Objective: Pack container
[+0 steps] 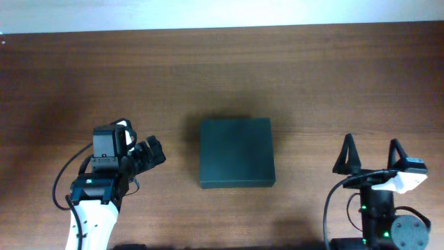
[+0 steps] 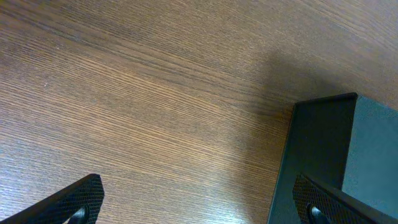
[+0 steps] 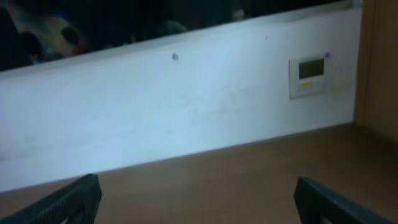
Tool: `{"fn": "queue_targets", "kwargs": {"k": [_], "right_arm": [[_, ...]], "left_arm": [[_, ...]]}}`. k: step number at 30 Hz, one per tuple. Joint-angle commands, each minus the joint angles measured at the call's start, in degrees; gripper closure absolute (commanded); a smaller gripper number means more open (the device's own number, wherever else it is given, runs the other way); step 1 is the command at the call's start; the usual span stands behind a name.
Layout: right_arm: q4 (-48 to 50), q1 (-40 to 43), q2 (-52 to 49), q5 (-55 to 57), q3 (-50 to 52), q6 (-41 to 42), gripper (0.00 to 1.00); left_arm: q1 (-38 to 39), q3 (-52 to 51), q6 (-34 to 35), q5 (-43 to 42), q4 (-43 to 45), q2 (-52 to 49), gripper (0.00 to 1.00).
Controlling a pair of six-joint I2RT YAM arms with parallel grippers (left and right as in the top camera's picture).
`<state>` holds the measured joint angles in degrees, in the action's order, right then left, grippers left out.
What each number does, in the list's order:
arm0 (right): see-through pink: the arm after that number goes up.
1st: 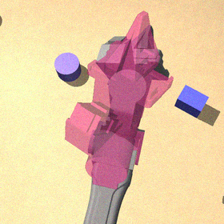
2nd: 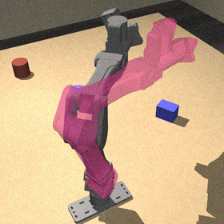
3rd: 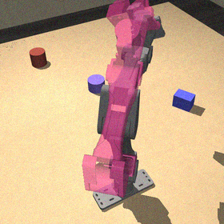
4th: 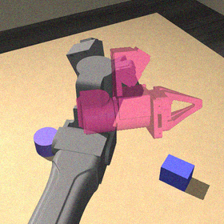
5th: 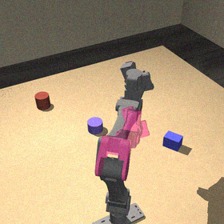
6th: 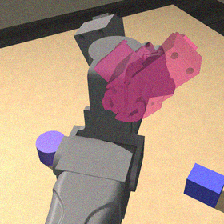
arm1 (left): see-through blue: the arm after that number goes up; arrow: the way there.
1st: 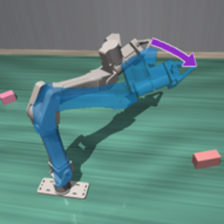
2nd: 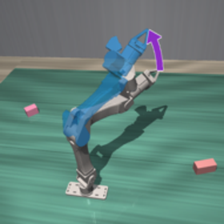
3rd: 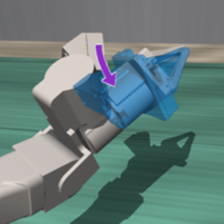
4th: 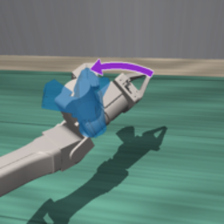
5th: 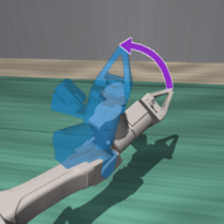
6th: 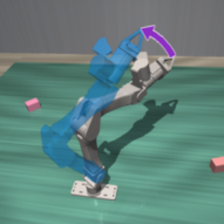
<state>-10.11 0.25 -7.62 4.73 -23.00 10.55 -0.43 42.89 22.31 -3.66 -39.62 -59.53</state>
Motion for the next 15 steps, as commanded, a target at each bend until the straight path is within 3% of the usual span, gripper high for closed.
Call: {"fn": "queue_targets", "kwargs": {"k": [1,15], "right_arm": [[2.9,0.1,2.4,0.9,5.2,0.4,0.01],[6.6,0.1,7.4,0.0,13.6,0.2,0.01]], "left_arm": [[-0.2,-0.2,0.0,-0.4,0.2,-0.2,0.01],[-0.2,-0.2,0.0,-0.4,0.2,-0.2,0.01]]}}
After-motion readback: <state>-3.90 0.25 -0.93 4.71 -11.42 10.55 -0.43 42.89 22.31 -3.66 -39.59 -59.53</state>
